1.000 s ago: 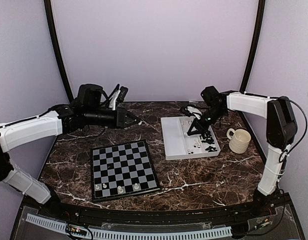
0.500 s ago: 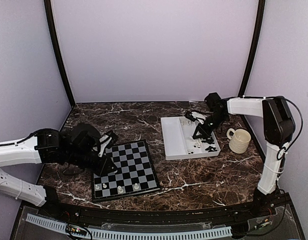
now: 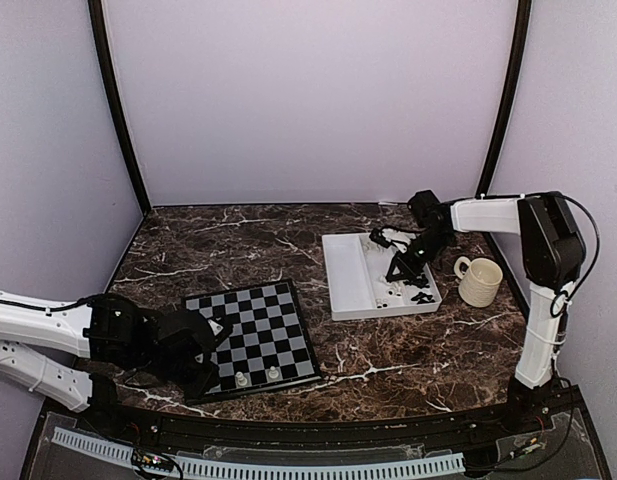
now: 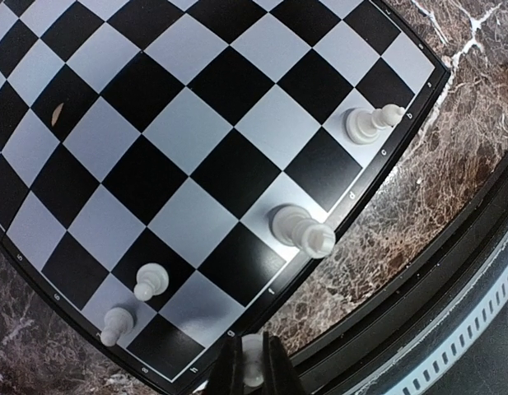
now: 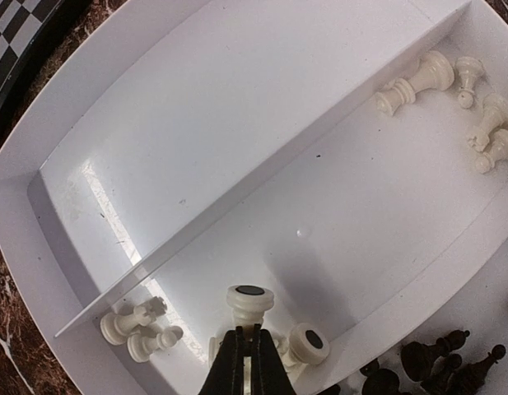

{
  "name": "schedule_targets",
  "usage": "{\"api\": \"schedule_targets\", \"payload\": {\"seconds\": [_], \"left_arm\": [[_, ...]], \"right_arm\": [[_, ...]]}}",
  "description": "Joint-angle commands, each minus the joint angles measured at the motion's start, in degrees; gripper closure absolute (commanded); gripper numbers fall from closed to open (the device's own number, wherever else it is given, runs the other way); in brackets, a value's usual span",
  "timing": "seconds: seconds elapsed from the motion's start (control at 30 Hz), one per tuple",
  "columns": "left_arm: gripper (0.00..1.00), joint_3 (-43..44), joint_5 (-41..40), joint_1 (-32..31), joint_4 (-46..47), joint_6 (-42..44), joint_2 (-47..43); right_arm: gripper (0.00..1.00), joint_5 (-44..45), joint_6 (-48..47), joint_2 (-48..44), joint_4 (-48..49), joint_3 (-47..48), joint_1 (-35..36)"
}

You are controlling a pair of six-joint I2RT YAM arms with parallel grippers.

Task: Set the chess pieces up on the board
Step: Place the rook at c2.

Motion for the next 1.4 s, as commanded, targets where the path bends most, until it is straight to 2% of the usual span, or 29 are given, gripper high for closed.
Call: {"api": "schedule_targets", "payload": {"seconds": [0.0,0.73,1.37], "left_arm": [[0.98,-1.2,-1.6,-0.5,3.4,-0.9,0.8],[0.95,-1.5,-3.1,-0.5,8.5,0.0,9.7],[0.92,-0.9,-10.4,-0.1,9.0,-1.2,12.6]], "right_arm": [[0.97,0.2,0.3,0.2,0.5,-0.2,0.1],[0.97,0.3,0.0,0.4,0.3,-0.4,0.1],[0.97,0.3,0.0,0.9,-0.2,-0.3,0.1]]}}
